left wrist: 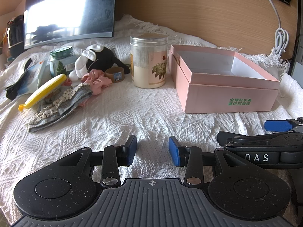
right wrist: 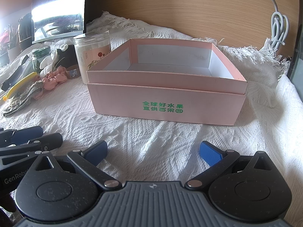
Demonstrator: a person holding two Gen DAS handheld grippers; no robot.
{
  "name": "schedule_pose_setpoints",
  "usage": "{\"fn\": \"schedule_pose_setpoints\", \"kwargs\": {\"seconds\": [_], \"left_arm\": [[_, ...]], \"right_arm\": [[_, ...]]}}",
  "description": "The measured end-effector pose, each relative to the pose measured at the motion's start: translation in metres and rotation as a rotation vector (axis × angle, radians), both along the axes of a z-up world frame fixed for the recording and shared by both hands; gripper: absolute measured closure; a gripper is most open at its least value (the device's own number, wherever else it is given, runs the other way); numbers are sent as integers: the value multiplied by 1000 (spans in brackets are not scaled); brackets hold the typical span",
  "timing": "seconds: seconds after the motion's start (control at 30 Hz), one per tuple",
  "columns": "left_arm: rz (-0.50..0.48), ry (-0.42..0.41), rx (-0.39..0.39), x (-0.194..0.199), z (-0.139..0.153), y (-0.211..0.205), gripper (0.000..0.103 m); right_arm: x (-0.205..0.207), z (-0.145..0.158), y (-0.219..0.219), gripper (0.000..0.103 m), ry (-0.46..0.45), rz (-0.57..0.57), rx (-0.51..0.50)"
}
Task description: Organize soft objects
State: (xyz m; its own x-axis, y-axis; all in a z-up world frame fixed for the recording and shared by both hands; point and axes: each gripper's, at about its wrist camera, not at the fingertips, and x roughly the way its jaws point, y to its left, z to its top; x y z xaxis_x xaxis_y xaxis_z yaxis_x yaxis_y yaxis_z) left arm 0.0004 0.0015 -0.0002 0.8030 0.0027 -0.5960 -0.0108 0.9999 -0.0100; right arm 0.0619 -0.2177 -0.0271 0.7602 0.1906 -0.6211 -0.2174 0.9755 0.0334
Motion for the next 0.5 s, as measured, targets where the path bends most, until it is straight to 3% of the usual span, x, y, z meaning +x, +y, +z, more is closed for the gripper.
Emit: {"fn": "schedule_pose_setpoints", "kwargs": {"seconds": [0.5], "left_arm": [[0,-1,-3,-1,0,0,61]], "right_arm": [[0,-2,1,0,7,-6,2]]}}
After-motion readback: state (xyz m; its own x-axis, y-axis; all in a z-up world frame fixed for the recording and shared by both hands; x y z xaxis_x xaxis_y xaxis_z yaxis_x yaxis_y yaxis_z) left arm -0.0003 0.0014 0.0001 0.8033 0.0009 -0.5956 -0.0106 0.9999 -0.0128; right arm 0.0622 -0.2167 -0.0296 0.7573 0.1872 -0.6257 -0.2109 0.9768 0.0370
